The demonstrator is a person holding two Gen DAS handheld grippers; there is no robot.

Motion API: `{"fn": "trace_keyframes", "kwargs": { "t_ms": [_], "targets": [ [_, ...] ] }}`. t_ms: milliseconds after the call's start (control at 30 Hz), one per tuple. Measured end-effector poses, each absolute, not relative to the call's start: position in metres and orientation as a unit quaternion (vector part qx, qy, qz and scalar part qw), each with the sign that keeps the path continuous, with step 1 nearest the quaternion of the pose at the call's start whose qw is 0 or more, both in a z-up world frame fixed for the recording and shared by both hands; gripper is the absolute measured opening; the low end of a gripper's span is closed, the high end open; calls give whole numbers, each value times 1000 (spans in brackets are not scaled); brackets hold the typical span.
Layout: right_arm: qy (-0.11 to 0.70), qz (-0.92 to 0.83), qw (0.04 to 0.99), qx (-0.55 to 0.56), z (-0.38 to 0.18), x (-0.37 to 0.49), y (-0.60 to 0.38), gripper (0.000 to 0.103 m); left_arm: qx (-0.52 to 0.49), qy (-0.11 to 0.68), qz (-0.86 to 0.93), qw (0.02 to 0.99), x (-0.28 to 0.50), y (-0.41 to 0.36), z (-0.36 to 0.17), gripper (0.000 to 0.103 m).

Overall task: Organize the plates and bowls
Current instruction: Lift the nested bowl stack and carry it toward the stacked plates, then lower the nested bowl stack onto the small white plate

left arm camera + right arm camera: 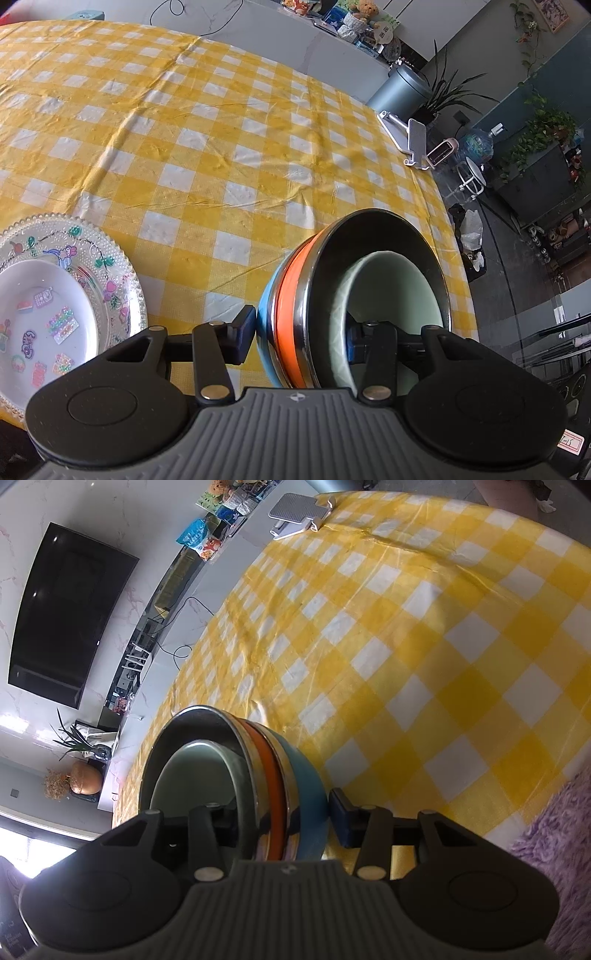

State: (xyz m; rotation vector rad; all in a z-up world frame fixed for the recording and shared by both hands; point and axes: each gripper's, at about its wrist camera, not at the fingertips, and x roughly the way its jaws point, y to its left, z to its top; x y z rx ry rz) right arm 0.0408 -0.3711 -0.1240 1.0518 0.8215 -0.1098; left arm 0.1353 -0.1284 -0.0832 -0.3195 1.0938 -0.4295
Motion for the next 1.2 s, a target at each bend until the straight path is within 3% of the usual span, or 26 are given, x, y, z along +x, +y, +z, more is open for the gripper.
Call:
{"fn": "trace_keyframes", "kwargs": {
  "t_ms": [500,1200],
  "targets": [
    [378,-23,809,449,-87,46,-337,43,-160,503,-196,826,127,-89,-54,51],
    [428,55,820,377,-55,89,-218,42,-231,488,-120,833,119,42,-39,50]
  ]
}}
